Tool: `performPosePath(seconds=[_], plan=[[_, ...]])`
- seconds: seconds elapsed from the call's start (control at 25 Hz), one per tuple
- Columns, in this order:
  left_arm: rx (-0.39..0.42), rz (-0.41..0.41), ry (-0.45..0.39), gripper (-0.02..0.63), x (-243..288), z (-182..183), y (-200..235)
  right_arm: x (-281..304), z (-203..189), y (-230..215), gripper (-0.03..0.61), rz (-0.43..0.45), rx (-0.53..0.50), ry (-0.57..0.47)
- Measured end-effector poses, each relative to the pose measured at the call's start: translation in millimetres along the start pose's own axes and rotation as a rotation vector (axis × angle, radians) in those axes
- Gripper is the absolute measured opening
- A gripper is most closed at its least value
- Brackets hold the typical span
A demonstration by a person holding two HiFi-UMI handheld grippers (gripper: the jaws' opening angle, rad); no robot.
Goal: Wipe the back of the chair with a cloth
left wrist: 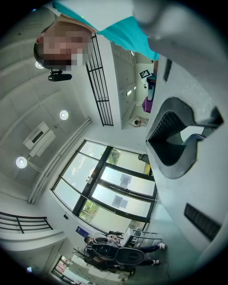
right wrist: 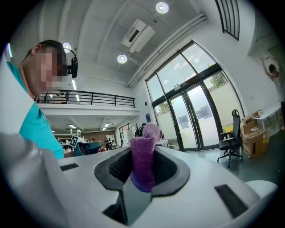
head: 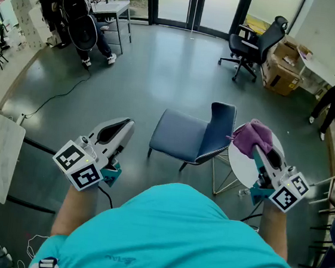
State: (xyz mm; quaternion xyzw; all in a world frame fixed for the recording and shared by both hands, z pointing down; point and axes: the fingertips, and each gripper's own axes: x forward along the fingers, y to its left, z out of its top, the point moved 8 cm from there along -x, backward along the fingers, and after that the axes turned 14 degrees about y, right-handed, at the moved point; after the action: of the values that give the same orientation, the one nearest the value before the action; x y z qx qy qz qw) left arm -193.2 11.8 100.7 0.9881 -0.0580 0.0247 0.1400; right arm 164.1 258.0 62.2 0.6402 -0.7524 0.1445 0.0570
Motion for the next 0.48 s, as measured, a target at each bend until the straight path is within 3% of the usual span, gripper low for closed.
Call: performPosePath(seconds=[0.48], plan=[[-0.008,-0.024,0.013,-0.005,1.6,1.9,-1.5,-6.0,4.0,6.1,0.106,-0.007,-0.006,0.001]])
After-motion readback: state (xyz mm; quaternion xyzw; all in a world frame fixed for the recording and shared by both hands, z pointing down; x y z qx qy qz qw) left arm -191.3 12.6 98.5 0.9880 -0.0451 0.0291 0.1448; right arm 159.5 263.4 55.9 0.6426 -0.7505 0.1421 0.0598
